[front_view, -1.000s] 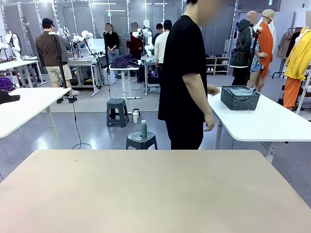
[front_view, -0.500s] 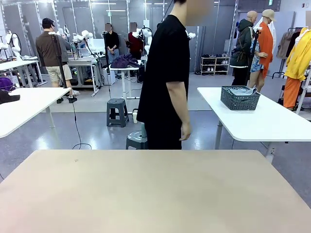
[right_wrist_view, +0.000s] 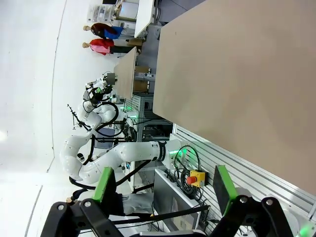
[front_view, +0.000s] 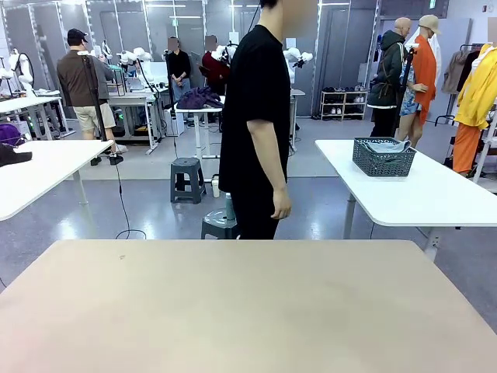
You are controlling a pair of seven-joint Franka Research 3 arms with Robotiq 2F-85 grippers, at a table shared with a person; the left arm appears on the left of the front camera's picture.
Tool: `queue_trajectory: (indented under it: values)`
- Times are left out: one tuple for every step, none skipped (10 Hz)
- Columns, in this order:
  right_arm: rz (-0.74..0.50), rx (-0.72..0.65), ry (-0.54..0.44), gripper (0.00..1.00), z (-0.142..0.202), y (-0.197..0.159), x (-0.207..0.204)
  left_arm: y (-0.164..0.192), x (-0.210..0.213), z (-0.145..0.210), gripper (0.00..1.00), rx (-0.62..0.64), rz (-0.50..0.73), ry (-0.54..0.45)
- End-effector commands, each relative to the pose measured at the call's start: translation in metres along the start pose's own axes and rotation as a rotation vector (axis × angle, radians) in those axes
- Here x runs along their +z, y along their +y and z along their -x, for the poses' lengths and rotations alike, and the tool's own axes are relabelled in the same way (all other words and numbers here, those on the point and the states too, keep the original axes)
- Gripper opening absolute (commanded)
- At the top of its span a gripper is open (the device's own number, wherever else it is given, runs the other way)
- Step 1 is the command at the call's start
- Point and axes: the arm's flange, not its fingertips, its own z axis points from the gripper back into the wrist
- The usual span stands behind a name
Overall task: Fold the towels and place them in the basket.
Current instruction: Stack the folded Towel with hook on the right side of the table.
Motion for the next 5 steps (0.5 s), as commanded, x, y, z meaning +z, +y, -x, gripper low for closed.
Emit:
queue_trajectory:
  values:
    - [-0.003, 0.010, 0.001, 1.00, -0.0004, 0.0004, 0.0020, 0.0010, -0.0012, 0.0018, 1.00, -0.019, 0.022, -0.006]
    - [-0.003, 0.010, 0.001, 1.00, -0.0004, 0.0004, 0.0020, 0.0010, -0.0012, 0.0018, 1.00, -0.019, 0.022, -0.006]
    - [-0.003, 0.010, 0.001, 1.00, -0.0004, 0.0004, 0.0020, 0.0010, -0.0012, 0.0018, 1.00, -0.019, 0.022, -0.006]
    - [-0.003, 0.010, 0.001, 1.00, -0.0004, 0.0004, 0.0020, 0.0010, -0.0012, 0.0018, 1.00, -0.019, 0.022, -0.006]
    - [-0.003, 0.010, 0.001, 1.00, -0.0004, 0.0004, 0.0020, 0.0010, -0.0012, 0.0018, 1.00, -0.019, 0.022, -0.006]
